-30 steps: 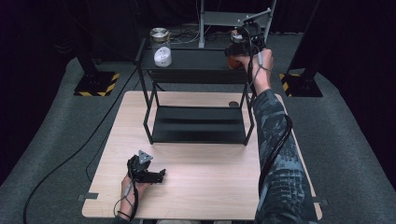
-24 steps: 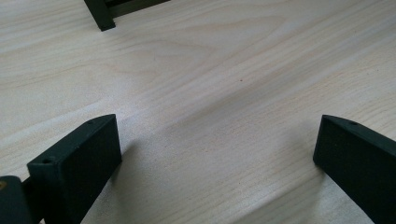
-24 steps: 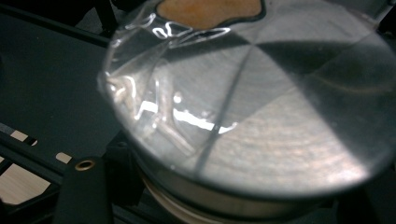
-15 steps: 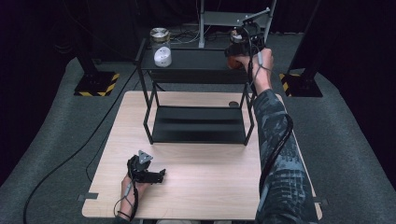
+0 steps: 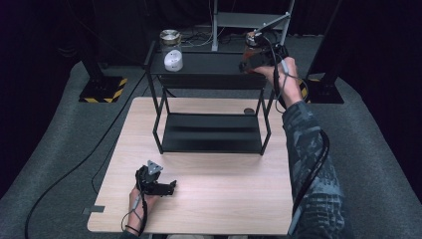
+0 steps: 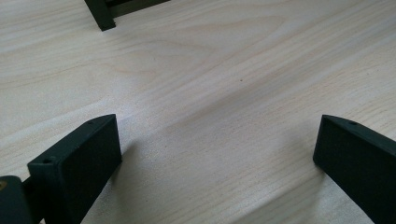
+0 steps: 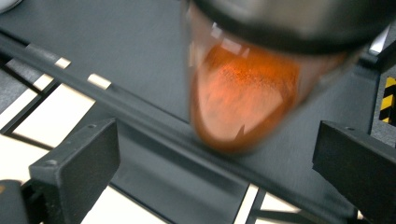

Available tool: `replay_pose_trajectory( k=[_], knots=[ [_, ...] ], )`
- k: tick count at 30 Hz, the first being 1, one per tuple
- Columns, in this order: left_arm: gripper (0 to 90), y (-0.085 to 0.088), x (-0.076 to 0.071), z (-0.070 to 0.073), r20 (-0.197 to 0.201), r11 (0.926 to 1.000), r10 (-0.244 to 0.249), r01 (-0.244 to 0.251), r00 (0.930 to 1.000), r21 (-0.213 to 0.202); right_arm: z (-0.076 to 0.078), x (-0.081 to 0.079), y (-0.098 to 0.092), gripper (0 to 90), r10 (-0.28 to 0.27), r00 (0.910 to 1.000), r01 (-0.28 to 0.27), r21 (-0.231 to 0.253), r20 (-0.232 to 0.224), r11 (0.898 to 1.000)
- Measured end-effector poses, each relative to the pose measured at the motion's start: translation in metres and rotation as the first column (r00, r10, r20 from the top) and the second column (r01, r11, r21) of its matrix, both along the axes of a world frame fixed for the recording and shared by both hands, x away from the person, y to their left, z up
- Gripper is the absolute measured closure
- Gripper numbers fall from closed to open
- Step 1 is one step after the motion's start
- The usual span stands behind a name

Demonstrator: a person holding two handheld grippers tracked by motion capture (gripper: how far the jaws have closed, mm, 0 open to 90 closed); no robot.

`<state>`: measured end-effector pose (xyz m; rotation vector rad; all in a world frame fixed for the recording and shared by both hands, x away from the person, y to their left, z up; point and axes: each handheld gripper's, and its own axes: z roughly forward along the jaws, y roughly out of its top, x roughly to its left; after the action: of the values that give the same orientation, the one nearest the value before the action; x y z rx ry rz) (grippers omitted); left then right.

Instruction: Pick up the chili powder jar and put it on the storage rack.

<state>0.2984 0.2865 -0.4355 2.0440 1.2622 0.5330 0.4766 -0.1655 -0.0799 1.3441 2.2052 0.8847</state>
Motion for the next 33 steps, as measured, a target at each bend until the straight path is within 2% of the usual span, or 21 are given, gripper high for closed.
replay_pose_trajectory(
  k=[4,6,10,13,19,21,25,29,31,33],
  knots=[
    [0.4,0.0,0.0,0.0,0.0,1.0,0.0,0.0,1.0,0.0,-0.005,-0.015,-0.011,0.0,0.029,0.9996,-0.029,0.023,0.004,0.999],
    [0.4,0.0,0.0,0.0,0.0,1.0,0.0,0.0,1.0,0.0,-0.01,-0.026,-0.015,0.0,0.044,0.999,-0.044,0.015,0.011,0.999],
    [0.4,0.0,0.0,0.0,0.002,1.0,0.001,-0.001,1.0,0.0,-0.031,-0.05,-0.026,0.0,0.082,0.9962,-0.082,0.002,0.028,0.997],
    [0.4,0.0,0.0,0.0,0.001,1.0,0.002,-0.002,1.0,-0.002,-0.054,-0.07,-0.033,0.0,0.116,0.9927,-0.116,-0.011,0.032,0.993],
    [0.4,0.0,0.0,-0.001,0.003,1.0,0.003,-0.003,1.0,-0.003,-0.117,-0.106,-0.05,0.0,0.171,0.9845,-0.172,0.007,0.038,0.985],
    [0.4,0.0,0.0,-0.001,0.003,1.0,0.003,-0.003,1.0,-0.003,-0.144,-0.118,-0.061,0.0,0.18,0.9827,-0.183,0.062,0.044,0.981],
    [0.4,0.0,0.0,0.0,0.002,1.0,0.001,-0.001,1.0,-0.001,-0.197,-0.14,-0.076,0.0,0.177,0.9832,-0.181,0.127,0.044,0.975],
    [0.4,0.0,0.0,-0.001,0.003,1.0,0.004,-0.004,1.0,-0.004,-0.249,-0.162,-0.081,0.0,0.172,0.9842,-0.175,0.099,0.041,0.98],
    [0.3,0.0,0.0,-0.001,0.003,1.0,0.004,-0.004,1.0,-0.004,-0.274,-0.174,-0.086,0.0,0.159,0.9862,-0.163,0.1,0.048,0.982],
    [0.3,0.0,0.0,-0.001,0.003,1.0,0.004,-0.004,1.0,-0.005,-0.298,-0.186,-0.094,0.0,0.136,0.9895,-0.141,0.122,0.051,0.982]
  ],
)
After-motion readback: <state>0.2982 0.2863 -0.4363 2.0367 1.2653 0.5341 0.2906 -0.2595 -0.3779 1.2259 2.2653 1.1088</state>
